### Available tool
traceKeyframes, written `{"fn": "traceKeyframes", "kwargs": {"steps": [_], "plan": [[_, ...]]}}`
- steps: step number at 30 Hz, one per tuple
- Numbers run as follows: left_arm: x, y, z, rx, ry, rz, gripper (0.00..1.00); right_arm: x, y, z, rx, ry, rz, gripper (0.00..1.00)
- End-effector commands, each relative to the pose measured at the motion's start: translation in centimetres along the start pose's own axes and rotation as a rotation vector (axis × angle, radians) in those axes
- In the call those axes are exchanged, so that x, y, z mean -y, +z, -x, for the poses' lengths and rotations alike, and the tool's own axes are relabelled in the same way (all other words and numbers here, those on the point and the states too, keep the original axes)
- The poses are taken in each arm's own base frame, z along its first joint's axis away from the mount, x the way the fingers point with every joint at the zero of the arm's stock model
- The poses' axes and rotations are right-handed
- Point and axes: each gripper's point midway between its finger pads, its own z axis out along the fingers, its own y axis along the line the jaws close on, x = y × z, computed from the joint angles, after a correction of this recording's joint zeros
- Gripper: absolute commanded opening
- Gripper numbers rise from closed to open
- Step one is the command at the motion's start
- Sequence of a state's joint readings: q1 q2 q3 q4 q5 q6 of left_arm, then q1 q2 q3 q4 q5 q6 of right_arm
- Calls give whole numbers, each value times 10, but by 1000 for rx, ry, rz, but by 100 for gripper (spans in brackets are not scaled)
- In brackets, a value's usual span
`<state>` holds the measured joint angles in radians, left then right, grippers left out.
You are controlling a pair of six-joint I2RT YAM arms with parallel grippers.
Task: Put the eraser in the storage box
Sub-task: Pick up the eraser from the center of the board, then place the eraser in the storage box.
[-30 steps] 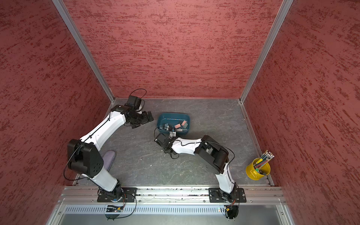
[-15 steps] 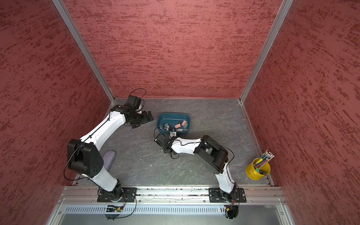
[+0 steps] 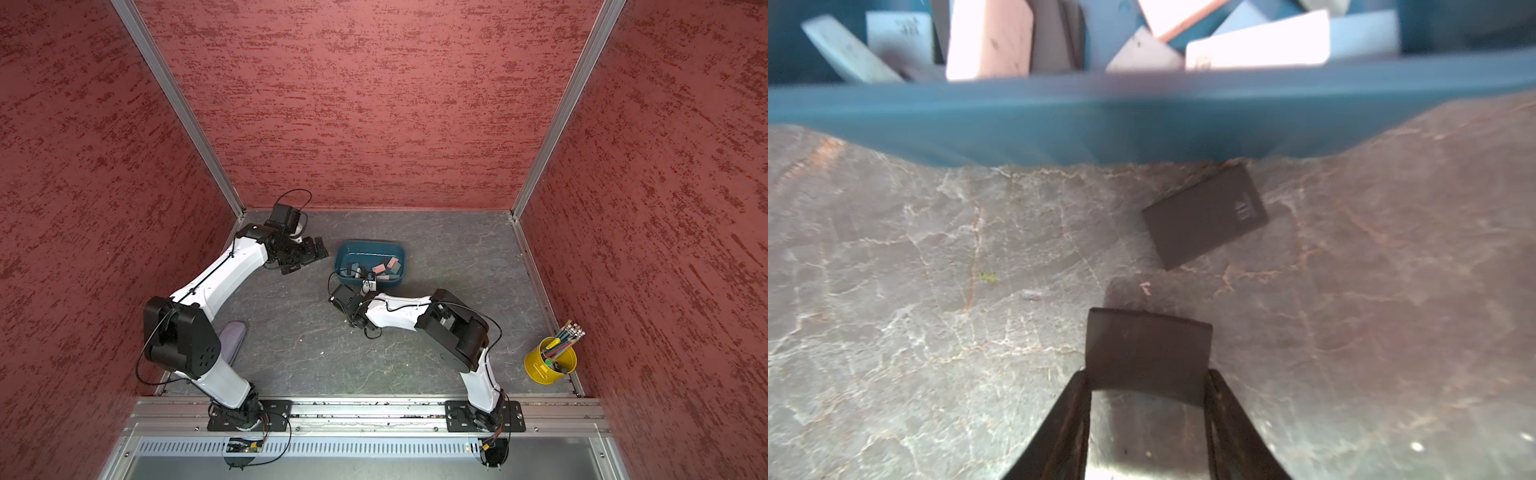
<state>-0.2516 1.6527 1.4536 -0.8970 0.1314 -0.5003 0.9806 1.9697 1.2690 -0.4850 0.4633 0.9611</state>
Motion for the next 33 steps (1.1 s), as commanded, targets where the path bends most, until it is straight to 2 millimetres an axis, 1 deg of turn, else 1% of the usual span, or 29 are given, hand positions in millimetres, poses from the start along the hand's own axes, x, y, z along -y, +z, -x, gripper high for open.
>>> {"fn": "traceKeyframes", "kwargs": {"steps": [1,6,9,12,15,19,23,27,30,33], "plan": [[-1,5,1,-4,-9,-5,100,8,-13,9,39,-4,-15,41],[-2,5,1,-3,-8,-4,100,11,-18,9,41,0,-10,41],[-2,5,1,-4,-11,-3,100,12,-26,15,56,2,-5,42],[-3,6,0,-6,-13,0,100,12,-38,26,83,-1,0,41],[-3,7,-1,-6,-14,1,100,7,-50,40,113,-11,18,42],[-1,9,-4,-9,-5,11,100,-1,-58,62,140,-31,32,43],[1,8,-8,-2,11,27,100,-7,-59,82,157,-29,62,43],[2,4,-6,10,15,51,100,-10,-57,104,179,-21,102,42],[3,0,-5,13,17,65,100,-10,-47,116,185,-21,111,43],[3,-4,-6,10,9,65,100,-11,-35,122,169,-25,130,44]]}}
